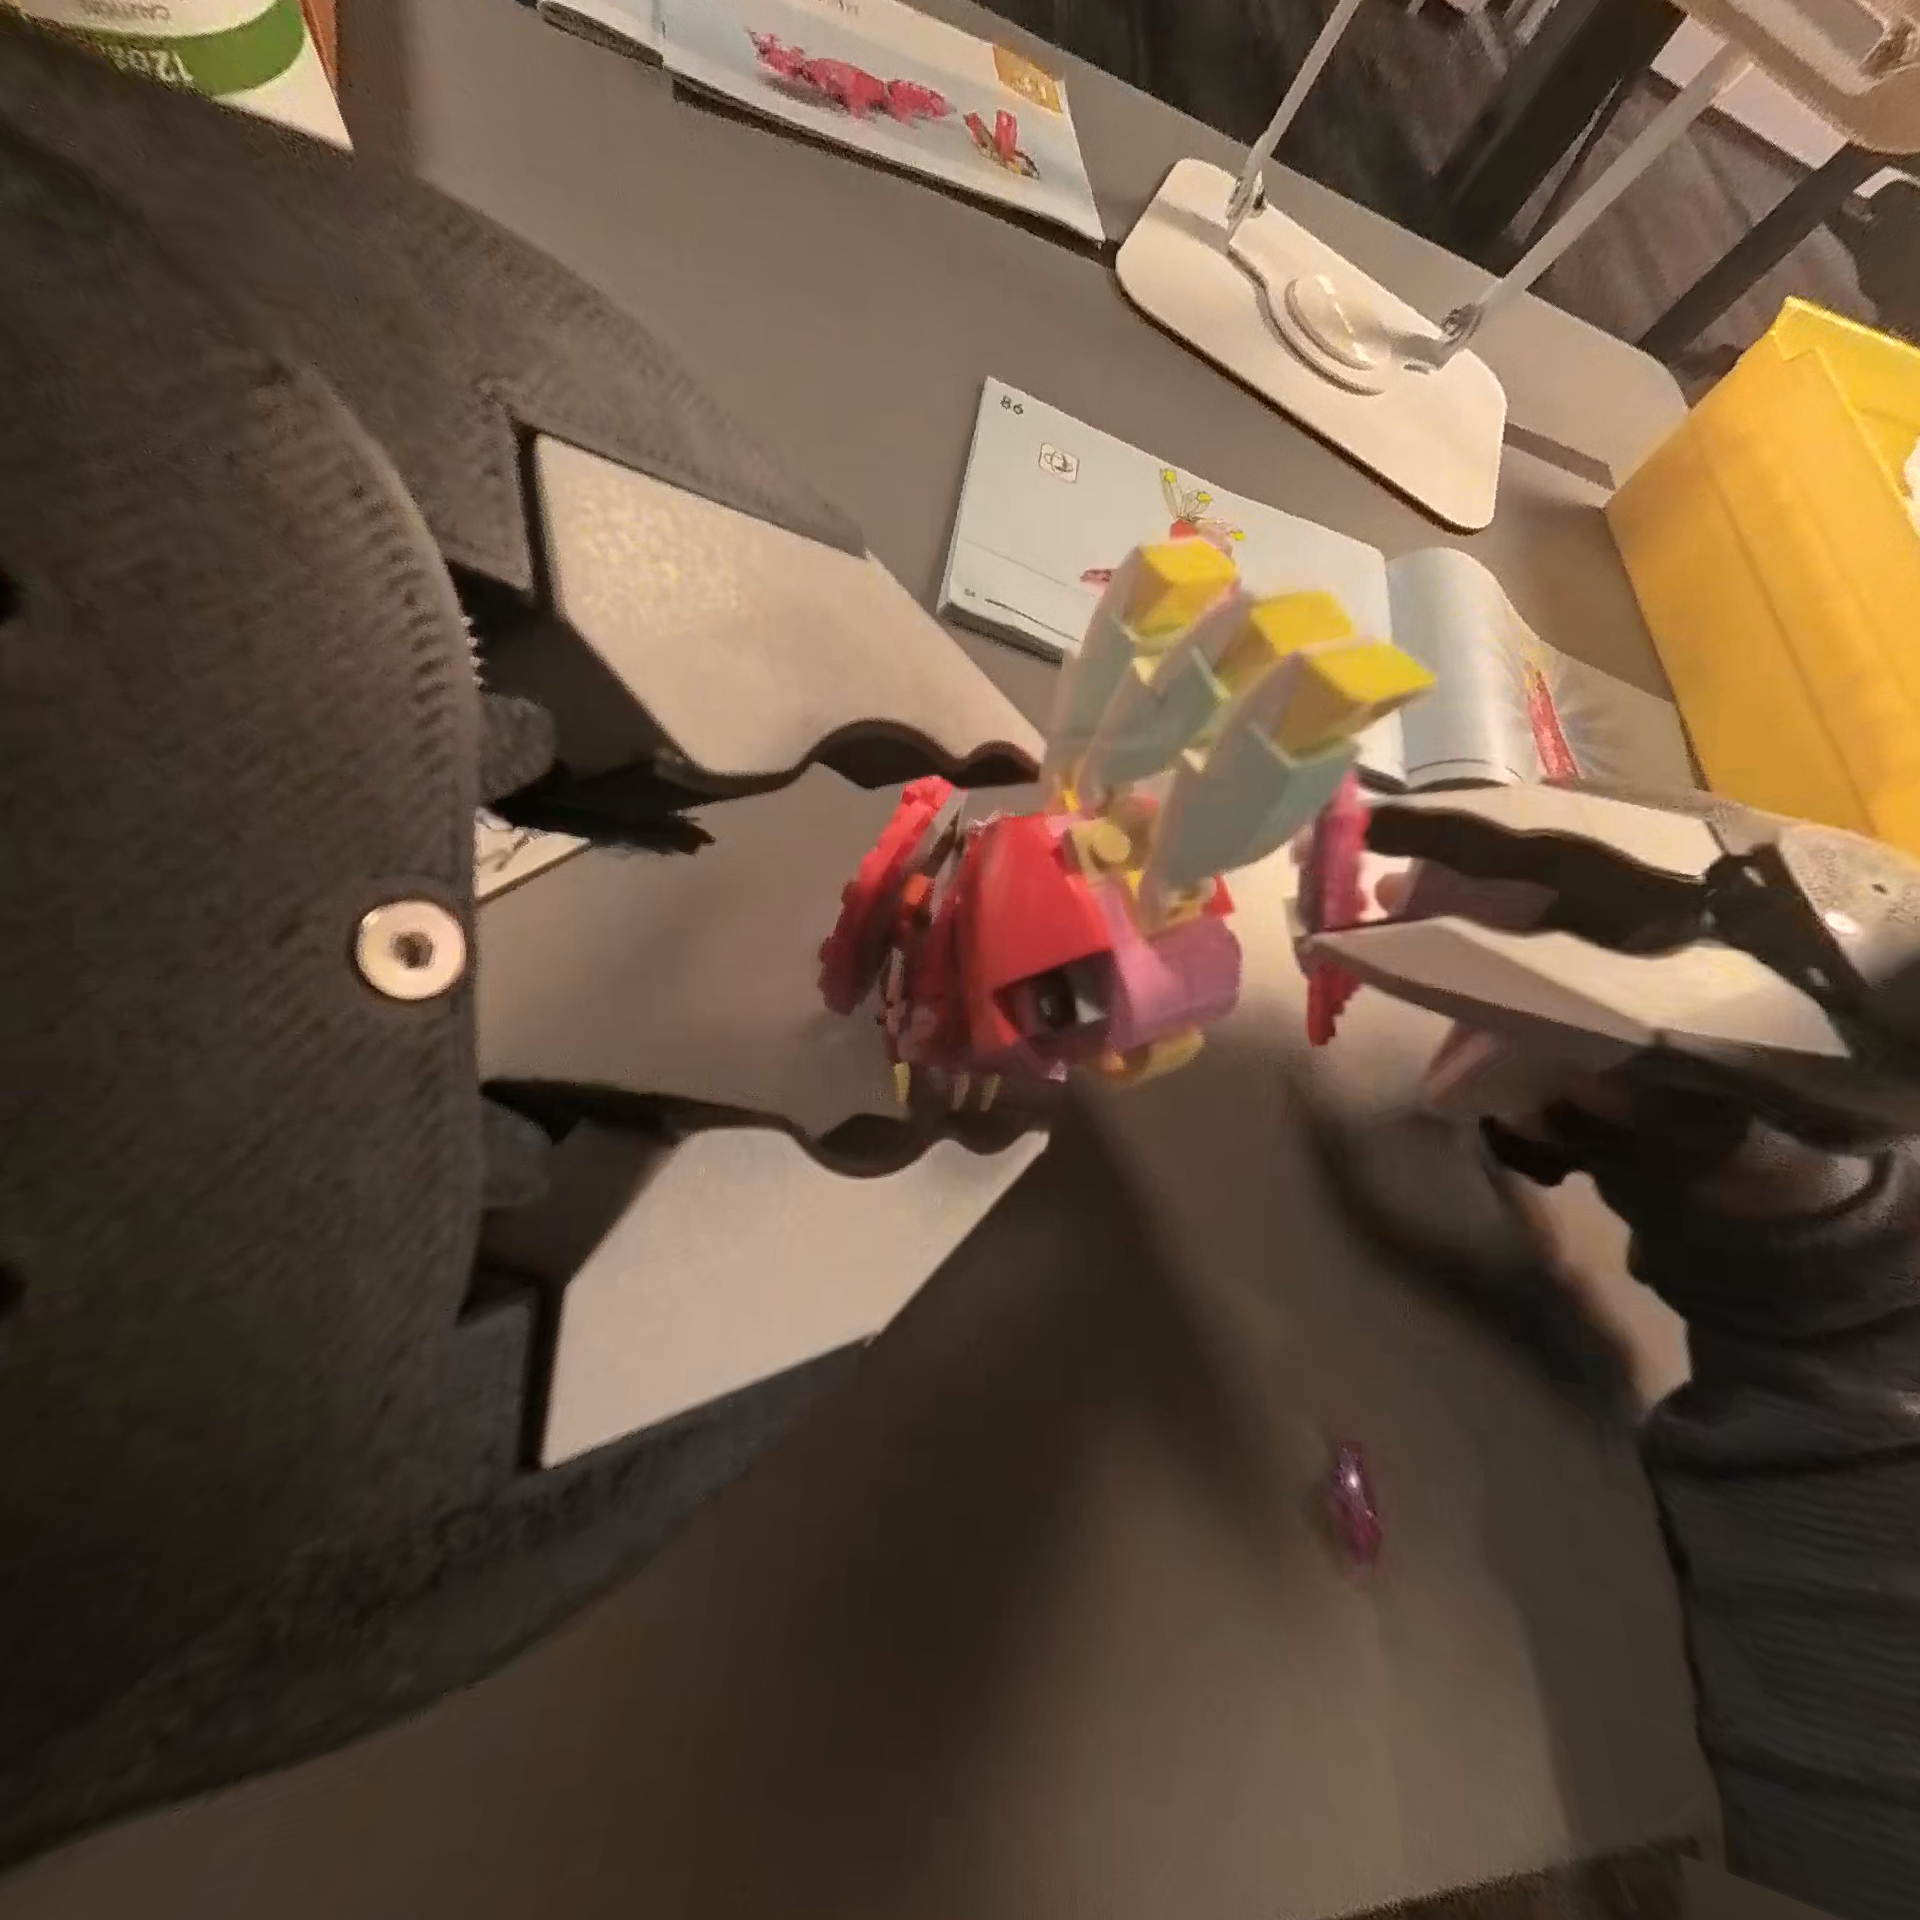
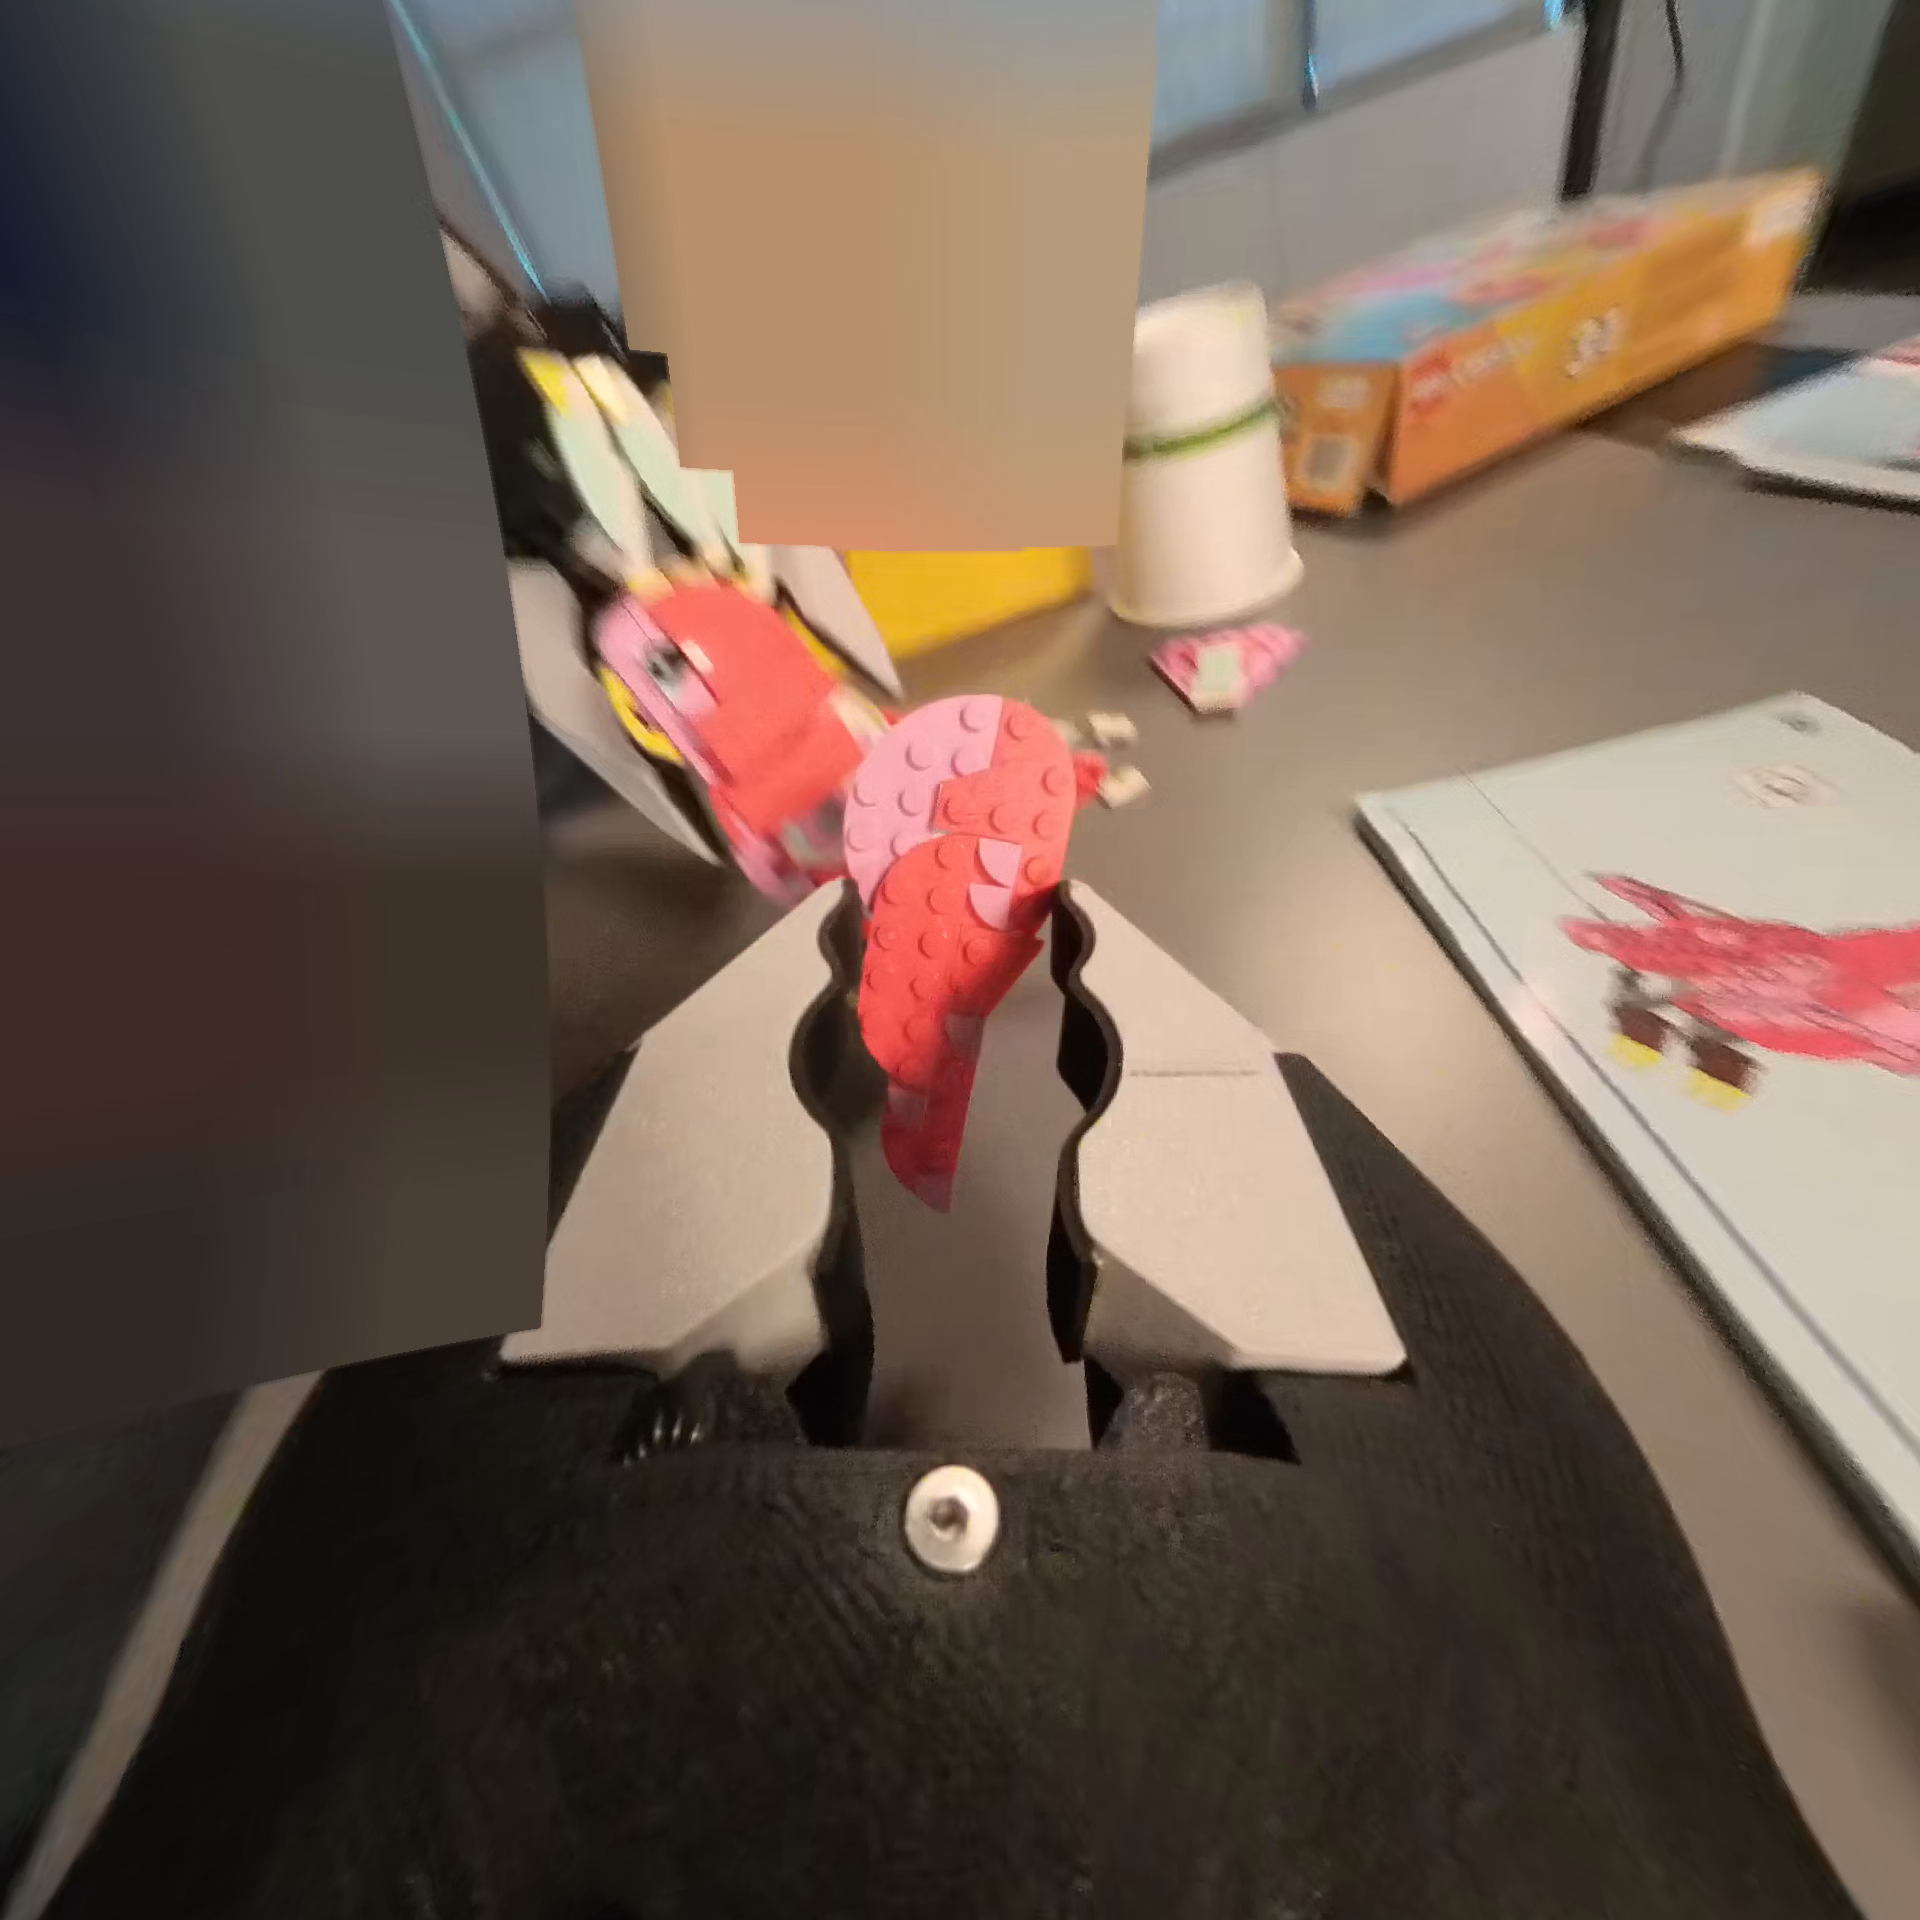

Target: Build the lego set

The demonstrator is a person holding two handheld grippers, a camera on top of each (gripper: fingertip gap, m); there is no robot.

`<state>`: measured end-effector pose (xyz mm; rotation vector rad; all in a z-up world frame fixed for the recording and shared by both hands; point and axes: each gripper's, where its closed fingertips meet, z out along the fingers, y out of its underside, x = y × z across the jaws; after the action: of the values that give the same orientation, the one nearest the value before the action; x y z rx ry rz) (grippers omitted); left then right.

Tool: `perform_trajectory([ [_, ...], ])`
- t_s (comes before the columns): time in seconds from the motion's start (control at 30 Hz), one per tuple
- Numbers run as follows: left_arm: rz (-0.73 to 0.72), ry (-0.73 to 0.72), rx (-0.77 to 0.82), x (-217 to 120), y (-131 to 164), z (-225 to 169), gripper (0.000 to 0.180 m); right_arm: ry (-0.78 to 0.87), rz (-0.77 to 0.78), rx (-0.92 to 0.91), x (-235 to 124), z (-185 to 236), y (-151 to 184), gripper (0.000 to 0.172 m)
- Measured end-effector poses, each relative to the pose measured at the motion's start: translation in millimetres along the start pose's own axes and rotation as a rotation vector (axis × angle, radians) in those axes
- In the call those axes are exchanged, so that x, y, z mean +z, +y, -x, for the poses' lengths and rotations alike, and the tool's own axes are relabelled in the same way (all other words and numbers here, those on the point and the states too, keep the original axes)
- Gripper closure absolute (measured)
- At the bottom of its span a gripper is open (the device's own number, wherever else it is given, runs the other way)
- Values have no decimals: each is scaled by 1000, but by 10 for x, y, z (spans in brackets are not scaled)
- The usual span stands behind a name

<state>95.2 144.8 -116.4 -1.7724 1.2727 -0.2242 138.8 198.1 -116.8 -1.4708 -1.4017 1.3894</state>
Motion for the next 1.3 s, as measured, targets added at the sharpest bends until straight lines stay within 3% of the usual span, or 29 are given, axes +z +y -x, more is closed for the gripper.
perform_trajectory([
  [0.13,-13,-7,-1,10,-52,-8,132,191,326,-169,-89,-160,371,137],
  [0.27,-5,-23,-38,57,-65,60,133,277,460,-240,-91,-230,532,130],
  [0.33,1,-29,-61,75,-55,113,134,288,437,-254,-56,-216,482,112],
  [0.37,3,-24,-79,82,-56,128,134,272,406,-252,-15,-167,429,111],
  [0.47,15,-21,-100,101,-55,171,134,187,306,-155,230,40,306,118],
  [0.67,-28,-86,-255,23,-146,428,135,288,265,-106,577,-9,287,117],
  [0.83,-139,-214,-517,-146,-211,783,135,499,85,-223,520,-151,-75,136],
  [0.97,-271,-293,-746,-271,-206,1009,135,562,-55,-476,500,29,-354,139],
  [1.13,-272,-355,-787,-241,-145,1040,135,661,70,-753,650,54,-269,132],
  [1.23,-304,-346,-805,-213,-204,1014,135,726,138,-795,668,-75,-185,143],
  [1.3,-309,-348,-802,-179,-229,1003,135,772,164,-771,652,-175,-147,141],
])
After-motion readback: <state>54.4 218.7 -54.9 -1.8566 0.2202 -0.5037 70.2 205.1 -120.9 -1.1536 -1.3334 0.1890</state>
